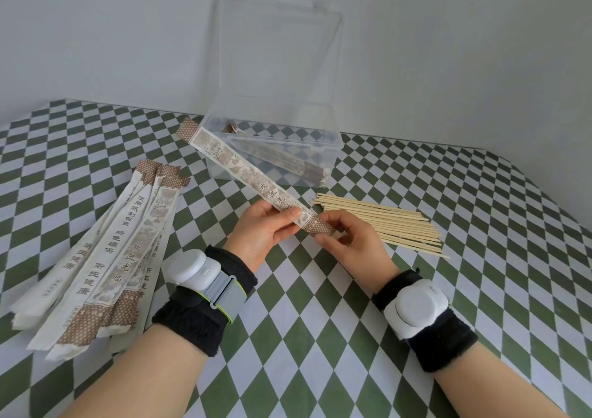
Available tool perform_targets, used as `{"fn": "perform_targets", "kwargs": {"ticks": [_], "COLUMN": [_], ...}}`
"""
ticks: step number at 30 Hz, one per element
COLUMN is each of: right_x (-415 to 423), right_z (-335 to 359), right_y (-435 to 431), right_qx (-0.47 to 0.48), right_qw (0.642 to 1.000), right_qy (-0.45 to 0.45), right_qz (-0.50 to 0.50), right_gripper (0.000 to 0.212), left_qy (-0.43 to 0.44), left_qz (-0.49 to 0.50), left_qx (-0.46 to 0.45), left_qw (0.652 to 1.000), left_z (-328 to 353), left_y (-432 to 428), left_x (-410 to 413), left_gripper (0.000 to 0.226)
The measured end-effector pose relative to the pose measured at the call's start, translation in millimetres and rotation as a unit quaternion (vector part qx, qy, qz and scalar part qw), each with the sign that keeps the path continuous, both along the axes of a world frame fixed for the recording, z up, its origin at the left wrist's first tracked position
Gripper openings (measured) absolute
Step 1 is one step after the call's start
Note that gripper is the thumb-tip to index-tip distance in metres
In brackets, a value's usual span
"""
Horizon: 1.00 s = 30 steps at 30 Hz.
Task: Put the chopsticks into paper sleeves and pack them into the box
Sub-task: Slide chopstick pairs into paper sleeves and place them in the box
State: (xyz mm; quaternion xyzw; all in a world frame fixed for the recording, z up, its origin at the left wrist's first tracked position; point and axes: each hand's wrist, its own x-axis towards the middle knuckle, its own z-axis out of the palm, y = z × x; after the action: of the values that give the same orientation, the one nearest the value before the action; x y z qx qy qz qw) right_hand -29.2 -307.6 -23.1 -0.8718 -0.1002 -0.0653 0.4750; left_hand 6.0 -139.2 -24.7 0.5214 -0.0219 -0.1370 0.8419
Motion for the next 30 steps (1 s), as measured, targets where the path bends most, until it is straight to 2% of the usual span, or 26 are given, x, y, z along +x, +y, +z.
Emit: {"fn": "perform_targets", "kwargs": {"ticks": [8, 13, 17, 22, 26, 30], "right_x": [45, 106, 132, 146, 141, 142], "right_z": [50, 101, 110, 100, 99, 90], "right_y": [7, -14, -15, -1, 11, 17], "right_qx": [0.062, -0.050, -0.172, -0.253, -0.353, -0.444], "right_qw": [0.992, 0.981, 0.975, 0.965, 0.933, 0.895], "right_qy": [-0.075, -0.128, -0.089, -0.039, 0.016, 0.019], "right_qz": [-0.074, -0.136, -0.111, -0.062, -0.068, -0.049], "right_gripper": [0.009, 0.014, 0.010, 0.006, 0.054, 0.081], "left_qy": [0.030, 0.060, 0.071, 0.077, 0.076, 0.079], "left_qz": [0.055, 0.117, 0.133, 0.131, 0.134, 0.136], "left_qx": [-0.046, -0.085, -0.104, -0.111, -0.106, -0.101], "left_qw": [0.997, 0.988, 0.983, 0.982, 0.982, 0.982], "left_z": [1, 4, 4, 4, 4, 4], "left_y": [3, 8, 11, 11, 11, 11], "left_x": [5, 7, 8, 9, 10, 10], "left_gripper": [0.015, 0.013, 0.014, 0.015, 0.017, 0.020]}}
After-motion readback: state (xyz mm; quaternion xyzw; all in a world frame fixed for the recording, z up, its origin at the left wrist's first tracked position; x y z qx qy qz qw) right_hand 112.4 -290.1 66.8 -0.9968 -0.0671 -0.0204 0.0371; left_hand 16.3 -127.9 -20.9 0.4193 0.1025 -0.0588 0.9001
